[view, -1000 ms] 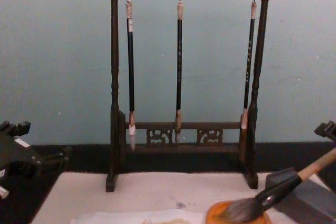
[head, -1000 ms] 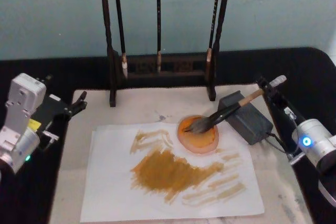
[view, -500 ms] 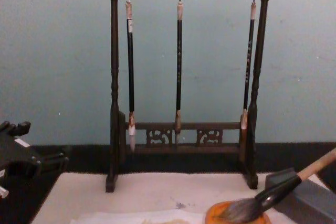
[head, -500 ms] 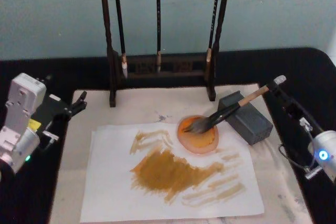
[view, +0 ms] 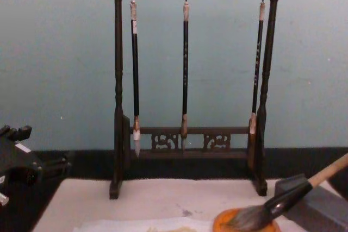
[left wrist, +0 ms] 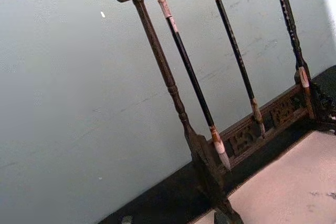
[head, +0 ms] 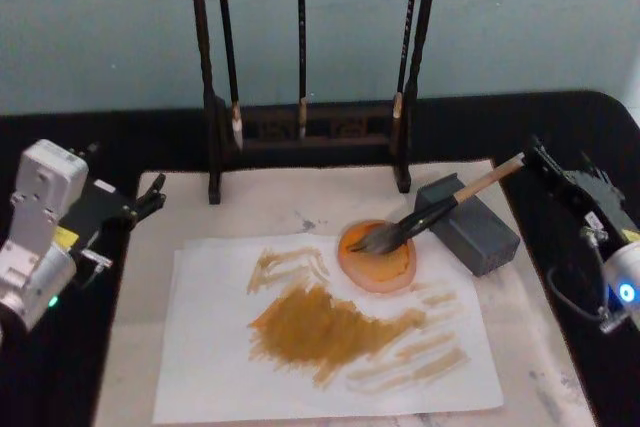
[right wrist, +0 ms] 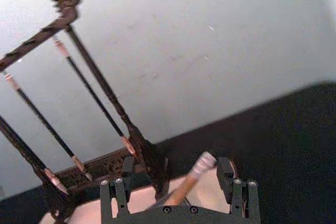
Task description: Pick up the brush from the inkstone, write on the paper, then place the brush back to its original position.
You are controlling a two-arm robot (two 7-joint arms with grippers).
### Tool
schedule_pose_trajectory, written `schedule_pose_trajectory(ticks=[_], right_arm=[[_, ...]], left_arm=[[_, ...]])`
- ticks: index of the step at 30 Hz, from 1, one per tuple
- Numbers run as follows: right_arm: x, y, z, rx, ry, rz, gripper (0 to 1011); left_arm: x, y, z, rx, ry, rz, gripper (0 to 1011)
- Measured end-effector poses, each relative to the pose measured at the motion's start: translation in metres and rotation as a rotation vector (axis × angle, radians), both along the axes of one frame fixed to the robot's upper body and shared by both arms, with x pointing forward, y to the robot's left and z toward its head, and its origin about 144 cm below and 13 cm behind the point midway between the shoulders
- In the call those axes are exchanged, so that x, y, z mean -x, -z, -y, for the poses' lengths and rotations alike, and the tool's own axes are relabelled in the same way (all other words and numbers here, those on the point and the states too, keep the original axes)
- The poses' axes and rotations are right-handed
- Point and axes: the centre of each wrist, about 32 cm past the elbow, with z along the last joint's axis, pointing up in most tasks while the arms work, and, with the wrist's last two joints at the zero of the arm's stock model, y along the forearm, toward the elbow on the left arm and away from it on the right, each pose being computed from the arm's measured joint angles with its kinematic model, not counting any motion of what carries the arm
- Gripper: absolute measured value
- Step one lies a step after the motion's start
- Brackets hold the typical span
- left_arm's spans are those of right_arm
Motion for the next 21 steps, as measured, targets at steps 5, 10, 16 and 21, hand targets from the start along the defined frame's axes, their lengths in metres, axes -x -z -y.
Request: schedule_pose_trajectory(ticks=[5,10,16,21], right_arm=[[-0.005,0.003,-0.01,0.139,-0.022,0.063,1000],[-0.011,0.012,-0.017,0.291,-0.044,0.117,1000],[-0.019,0.026,-0.024,0.483,-0.059,0.158,1000],[-0.021,0.033,-0.025,0.572,-0.068,0.166,1000]], left_arm=[[0.0,0.0,0.0,0.0,0.0,0.0,1009],[0.0,0.0,0.0,0.0,0.0,0.0,1010],[0.0,0.0,0.0,0.0,0.0,0.0,1010],[0.0,0.0,0.0,0.0,0.0,0.0,1010]])
